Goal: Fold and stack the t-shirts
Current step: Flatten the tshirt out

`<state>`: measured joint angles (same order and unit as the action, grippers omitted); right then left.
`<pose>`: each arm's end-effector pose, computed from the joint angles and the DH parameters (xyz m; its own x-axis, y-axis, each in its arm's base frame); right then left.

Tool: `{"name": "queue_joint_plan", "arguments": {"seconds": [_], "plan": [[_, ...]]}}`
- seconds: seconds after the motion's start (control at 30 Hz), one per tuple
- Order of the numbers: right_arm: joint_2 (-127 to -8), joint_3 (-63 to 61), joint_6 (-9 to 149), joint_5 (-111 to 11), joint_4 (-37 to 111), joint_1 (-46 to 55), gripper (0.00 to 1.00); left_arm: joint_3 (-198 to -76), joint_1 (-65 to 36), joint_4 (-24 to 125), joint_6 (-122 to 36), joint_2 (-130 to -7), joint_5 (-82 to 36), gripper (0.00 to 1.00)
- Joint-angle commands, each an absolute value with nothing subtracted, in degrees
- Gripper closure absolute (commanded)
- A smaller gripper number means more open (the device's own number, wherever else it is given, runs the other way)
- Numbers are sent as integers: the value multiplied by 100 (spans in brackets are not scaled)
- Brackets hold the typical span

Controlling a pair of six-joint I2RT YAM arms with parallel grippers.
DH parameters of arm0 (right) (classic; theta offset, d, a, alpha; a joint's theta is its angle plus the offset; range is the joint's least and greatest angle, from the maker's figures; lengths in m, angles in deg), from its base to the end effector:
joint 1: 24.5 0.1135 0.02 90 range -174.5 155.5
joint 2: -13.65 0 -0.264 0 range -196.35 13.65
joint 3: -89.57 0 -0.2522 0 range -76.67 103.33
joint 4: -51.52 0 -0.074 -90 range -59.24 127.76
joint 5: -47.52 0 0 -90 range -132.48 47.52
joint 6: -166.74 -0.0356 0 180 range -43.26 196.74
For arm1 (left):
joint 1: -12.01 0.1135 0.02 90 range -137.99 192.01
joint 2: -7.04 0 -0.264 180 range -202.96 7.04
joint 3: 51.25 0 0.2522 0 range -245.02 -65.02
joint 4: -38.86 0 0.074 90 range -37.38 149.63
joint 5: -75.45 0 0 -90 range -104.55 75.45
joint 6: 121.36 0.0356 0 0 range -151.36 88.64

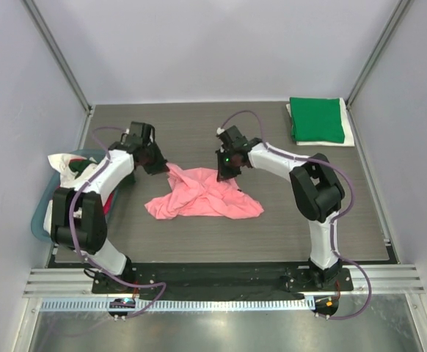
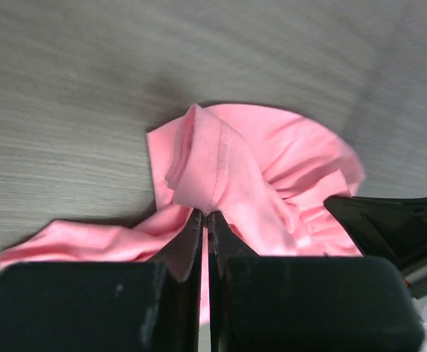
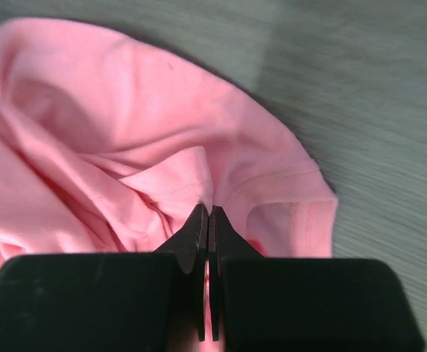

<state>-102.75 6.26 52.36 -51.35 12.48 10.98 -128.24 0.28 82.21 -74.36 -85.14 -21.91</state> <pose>0.3481 0.2549 0.1716 -0.8977 -0.1390 -0.4181 -0.2943 0.8954 0.3342 0.3226 -0.0717 0.2180 -0.7930 -0.5262 -0.3072 -0.3743 0.8185 -0.4359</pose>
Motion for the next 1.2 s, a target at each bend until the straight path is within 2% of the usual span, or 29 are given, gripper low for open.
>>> {"name": "queue_joint_plan", "arguments": {"seconds": [0.0,0.13,0.2,0.33,0.4,0.47,0.5,0.63,0.77,0.87,1.0,1.07,1.17], "plan": [[-9323,1392,5591,-4943,623,618,99,-13873,14,8864,-7013,-7797,-1791,100],[-8533,2245,5855,-4916,15,-5,99,-15208,23,9848,-6740,-7270,-1262,100],[-7850,2273,5960,-4864,-47,-112,99,-15404,23,10034,-6713,-7005,-1200,100],[-6600,1618,6110,-4811,-65,-156,99,-15169,23,10105,-6669,-6118,-1183,98],[-6020,1081,6066,-4820,-65,-165,99,-14555,23,10131,-6660,-5450,-1121,95],[-5282,149,5909,-4723,-56,-156,99,-13802,23,10193,-6687,-4837,-1068,73],[-4862,-480,5838,-4619,-56,-156,99,-13544,23,10289,-6730,-4633,-1060,44],[-4278,-1809,5381,-4678,-65,-156,99,-12313,23,10632,-6985,-3911,-1077,17],[-3856,-2551,5064,-4802,-74,-156,99,-11688,23,10844,-7459,-3384,-928,14],[-3715,-2789,4968,-4776,-232,-156,91,-11459,23,10624,-7548,-3286,-1296,21],[-3443,-3043,4827,-5038,-399,-156,91,-11344,-56,10256,-7460,-3672,-1736,29],[-3372,-3062,4583,-5162,-460,-148,87,-11327,-161,10097,-7373,-3979,-1736,31],[-3354,-3219,4186,-5671,-382,-148,74,-11388,-530,9623,-7337,-4506,-1693,33]]}}
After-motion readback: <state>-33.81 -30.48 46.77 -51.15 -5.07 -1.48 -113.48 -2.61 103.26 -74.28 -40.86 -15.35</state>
